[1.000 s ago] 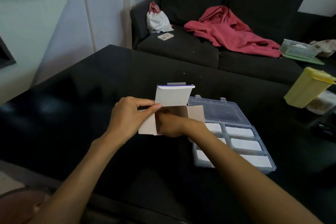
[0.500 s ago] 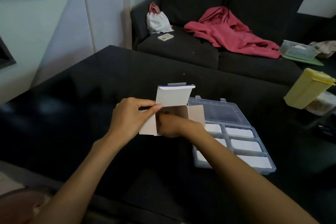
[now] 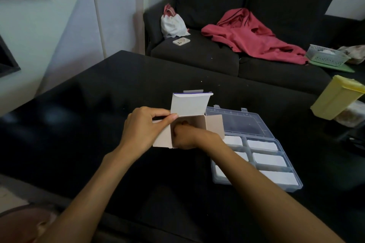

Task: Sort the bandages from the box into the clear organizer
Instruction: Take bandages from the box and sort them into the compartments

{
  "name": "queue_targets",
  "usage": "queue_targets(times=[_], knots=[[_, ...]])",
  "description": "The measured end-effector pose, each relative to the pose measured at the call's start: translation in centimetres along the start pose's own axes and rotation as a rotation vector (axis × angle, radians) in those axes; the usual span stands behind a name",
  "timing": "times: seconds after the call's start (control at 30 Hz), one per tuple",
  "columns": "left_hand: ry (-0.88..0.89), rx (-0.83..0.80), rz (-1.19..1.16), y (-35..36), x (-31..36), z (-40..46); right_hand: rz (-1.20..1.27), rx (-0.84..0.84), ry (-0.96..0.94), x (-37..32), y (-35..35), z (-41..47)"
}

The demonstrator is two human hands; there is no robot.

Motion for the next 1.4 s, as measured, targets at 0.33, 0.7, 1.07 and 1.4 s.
queue_targets(times=[0.33, 0.7, 1.07, 1.4], knots=[[0.115, 0.100, 0.054, -0.3, 0.6, -0.6, 0.009, 0.047, -0.069, -1.1, -1.7, -2.0], [0.109, 0.262, 0.040, -0.8, 0.7, -0.3, 0.516, 0.475, -0.078, 1.1, -5.0, -8.7], [-0.186, 0.030, -0.110, 1.3, -1.2, 1.4, 0.924, 0.674, 0.123, 5.7, -4.5, -10.6], [-0.431, 0.242, -0.173, 2.3, -0.3, 1.8, 1.107, 0.604, 0.270, 8.2, -4.9, -11.2]])
Point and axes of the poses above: each hand's wrist, its own z-axis towards the middle knuckle, its own y-axis out of the palm, x = y × z, the point moved 3 cm from there along z, towards the middle knuckle, and after that the axes turned 8 degrees about x, right-handed, at the moved point
